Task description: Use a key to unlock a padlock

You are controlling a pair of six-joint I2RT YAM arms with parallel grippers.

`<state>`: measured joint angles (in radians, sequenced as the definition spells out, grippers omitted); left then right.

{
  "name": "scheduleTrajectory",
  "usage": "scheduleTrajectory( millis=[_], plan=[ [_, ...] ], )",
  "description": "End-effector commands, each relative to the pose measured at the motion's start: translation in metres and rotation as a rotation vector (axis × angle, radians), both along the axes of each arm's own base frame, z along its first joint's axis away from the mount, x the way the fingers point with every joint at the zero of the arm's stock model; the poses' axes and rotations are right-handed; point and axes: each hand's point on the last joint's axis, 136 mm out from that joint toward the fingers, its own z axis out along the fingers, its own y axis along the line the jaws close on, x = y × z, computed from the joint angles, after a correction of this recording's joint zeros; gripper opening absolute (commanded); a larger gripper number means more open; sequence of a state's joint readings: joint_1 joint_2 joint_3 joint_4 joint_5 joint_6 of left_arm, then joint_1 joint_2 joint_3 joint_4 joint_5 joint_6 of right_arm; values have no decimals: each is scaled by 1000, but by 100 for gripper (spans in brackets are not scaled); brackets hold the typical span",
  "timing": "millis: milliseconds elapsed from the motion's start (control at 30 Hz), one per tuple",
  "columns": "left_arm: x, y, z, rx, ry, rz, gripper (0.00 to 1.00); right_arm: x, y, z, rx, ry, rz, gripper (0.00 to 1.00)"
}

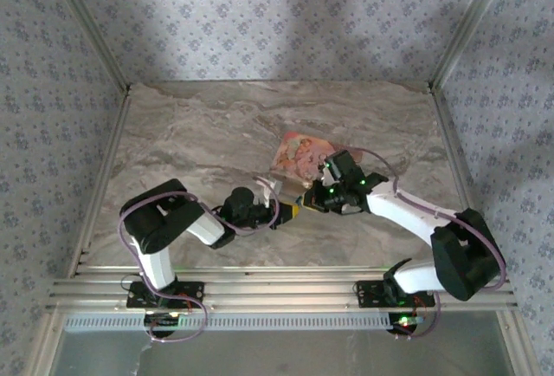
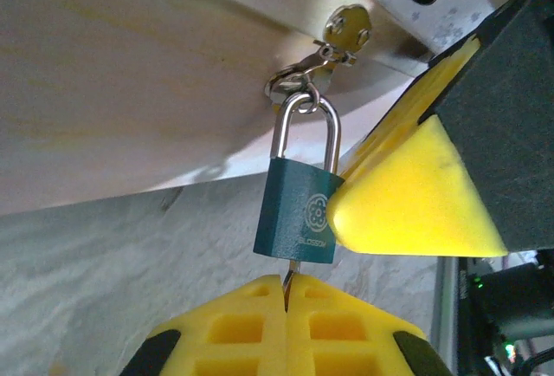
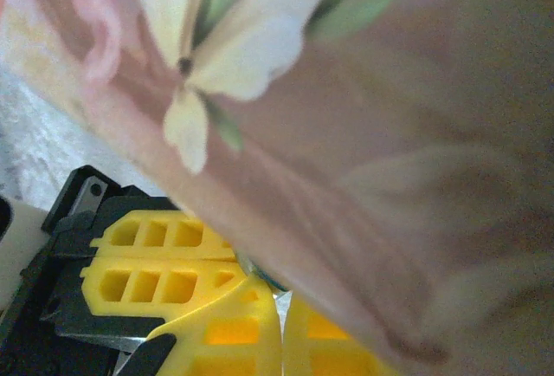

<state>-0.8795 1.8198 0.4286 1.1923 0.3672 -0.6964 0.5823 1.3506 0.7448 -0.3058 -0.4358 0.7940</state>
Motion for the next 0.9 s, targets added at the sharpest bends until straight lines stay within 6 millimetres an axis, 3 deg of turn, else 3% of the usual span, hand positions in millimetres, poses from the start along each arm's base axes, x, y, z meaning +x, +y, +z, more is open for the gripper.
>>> scheduleTrajectory(
  millis=[0, 233, 333, 467, 867],
  plan=[
    [13, -2, 22, -83, -136, 75, 0, -3, 10, 7, 23, -33, 18, 6],
    [7, 0, -1, -25, -130, 94, 0, -1, -11, 22, 7, -115, -116, 41],
    [7, -1, -6, -14, -127, 100, 0, -2, -20, 22, 9, -132, -197, 50],
    [6, -4, -6, -3, -144, 109, 0, -4, -26, 18, 6, -148, -282, 54],
    [-4, -9, -9, 168, -303, 112, 0, -1, -9, 6, -20, -119, -322, 56]
  ],
)
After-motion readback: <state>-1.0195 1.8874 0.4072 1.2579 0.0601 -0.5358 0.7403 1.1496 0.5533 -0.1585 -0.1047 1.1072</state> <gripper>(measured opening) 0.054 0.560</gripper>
